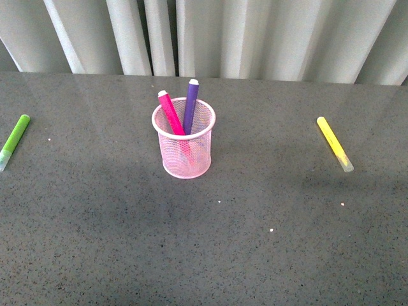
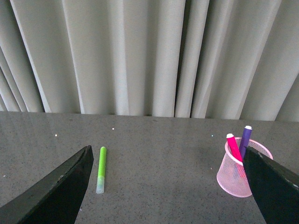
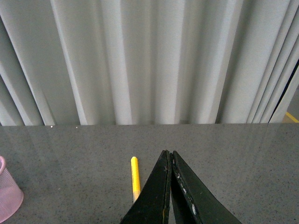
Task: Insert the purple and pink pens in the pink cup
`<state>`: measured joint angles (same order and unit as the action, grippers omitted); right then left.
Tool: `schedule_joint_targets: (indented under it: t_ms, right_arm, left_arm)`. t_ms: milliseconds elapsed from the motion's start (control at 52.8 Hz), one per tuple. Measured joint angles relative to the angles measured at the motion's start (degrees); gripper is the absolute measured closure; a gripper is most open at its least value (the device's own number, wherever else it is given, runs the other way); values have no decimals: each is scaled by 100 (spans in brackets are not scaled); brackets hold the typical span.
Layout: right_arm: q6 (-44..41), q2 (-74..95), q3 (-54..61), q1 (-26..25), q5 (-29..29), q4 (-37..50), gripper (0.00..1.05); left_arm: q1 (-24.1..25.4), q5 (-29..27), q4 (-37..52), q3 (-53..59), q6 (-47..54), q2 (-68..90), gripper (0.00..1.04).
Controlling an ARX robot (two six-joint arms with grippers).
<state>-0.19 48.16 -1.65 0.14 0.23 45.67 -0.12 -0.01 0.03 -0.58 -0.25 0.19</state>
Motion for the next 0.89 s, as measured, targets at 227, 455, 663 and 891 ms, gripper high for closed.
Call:
schedule_joint_targets:
  t_ms: [227, 455, 663, 891]
  right_arm:
    - [0, -1174, 57, 0, -13, -1016, 101]
    - [2, -2144, 66, 0, -13, -1912, 101]
    - [2, -2662, 66, 0, -13, -2406, 101]
    - [2, -3147, 66, 0, -13, -2883, 101]
  left_arm:
    - [0, -2, 0, 0, 0, 0, 7]
    - [0, -2, 0, 0, 0, 0, 7]
    - [0, 0, 0, 0, 0, 0, 7]
    - [0, 0, 0, 0, 0, 0, 7]
